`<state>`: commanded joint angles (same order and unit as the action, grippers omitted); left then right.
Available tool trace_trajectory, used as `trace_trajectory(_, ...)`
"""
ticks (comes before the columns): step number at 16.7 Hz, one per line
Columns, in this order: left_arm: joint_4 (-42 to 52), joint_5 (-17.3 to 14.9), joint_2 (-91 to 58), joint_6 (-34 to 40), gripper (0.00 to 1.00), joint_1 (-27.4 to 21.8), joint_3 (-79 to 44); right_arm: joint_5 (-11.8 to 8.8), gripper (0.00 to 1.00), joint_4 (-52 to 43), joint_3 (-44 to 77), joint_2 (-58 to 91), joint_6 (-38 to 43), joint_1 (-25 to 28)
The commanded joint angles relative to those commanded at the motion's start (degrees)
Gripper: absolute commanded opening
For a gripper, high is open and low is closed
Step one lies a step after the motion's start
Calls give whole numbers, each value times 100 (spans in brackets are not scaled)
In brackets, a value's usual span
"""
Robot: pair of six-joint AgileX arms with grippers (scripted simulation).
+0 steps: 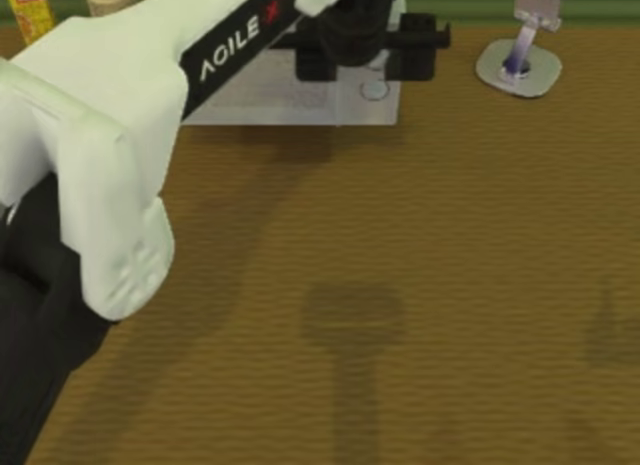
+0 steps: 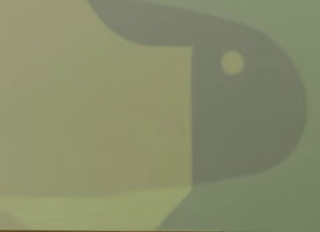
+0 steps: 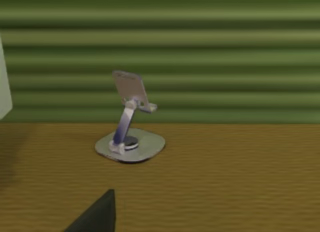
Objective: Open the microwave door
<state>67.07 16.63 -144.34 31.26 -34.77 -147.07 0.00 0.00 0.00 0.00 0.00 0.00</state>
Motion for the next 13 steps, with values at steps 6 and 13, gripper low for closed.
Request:
trace_trajectory(6, -249, -50, 306, 77, 0, -173, 625, 0, 100, 0, 0, 0, 0, 0)
trace_trajectory(13, -746, 90, 992, 171, 0, -175, 1789, 0, 100, 0, 0, 0, 0, 0)
